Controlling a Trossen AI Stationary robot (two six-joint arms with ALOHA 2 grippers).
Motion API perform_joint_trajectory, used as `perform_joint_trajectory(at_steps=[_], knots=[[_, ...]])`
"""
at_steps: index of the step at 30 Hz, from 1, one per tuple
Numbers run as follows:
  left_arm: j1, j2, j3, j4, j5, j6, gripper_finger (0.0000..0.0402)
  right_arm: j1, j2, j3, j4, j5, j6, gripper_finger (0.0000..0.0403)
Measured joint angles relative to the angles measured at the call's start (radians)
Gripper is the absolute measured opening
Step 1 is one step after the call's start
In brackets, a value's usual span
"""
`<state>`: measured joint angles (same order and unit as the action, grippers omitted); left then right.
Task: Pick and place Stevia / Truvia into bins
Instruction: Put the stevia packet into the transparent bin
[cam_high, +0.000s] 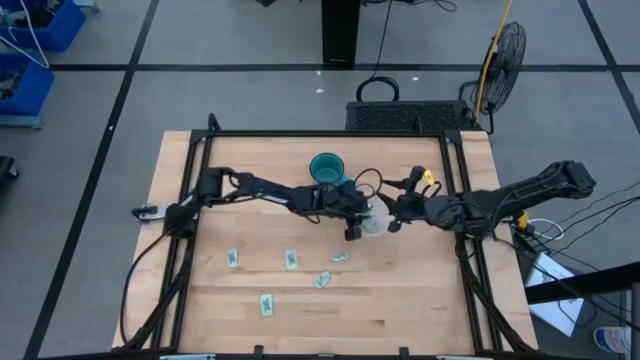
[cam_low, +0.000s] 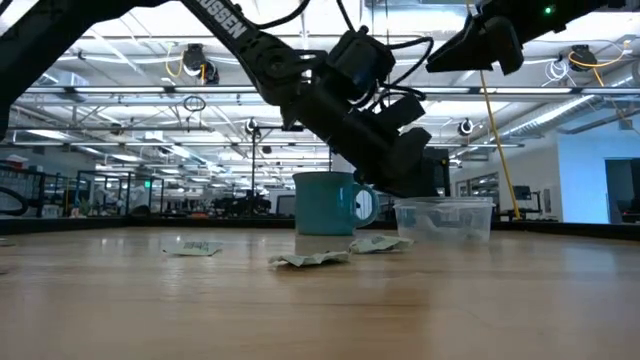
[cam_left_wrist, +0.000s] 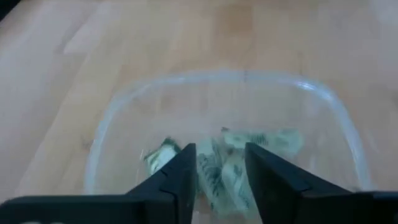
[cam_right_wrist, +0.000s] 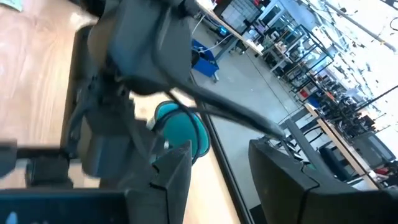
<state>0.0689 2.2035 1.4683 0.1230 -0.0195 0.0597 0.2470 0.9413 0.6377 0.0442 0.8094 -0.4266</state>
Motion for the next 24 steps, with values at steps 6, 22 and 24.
perform_joint_trajectory(at_steps=[6,22,24], knots=[[0.0,-0.165,0.002,-0.189,-0.026,0.03,0.0167,0.0,0.0,-0.024,0.009,-0.001,-0.004,0.0153],[-0.007,-0.731,0.001,-1.003,-0.034,-0.038,0.0127,-0.011,0.038,-0.024,0.239,-0.405,-0.001,0.0153],[-0.017,-0.768,0.001,-1.096,-0.034,-0.078,0.0126,-0.011,0.07,-0.024,0.286,-0.43,-0.02,0.0153]])
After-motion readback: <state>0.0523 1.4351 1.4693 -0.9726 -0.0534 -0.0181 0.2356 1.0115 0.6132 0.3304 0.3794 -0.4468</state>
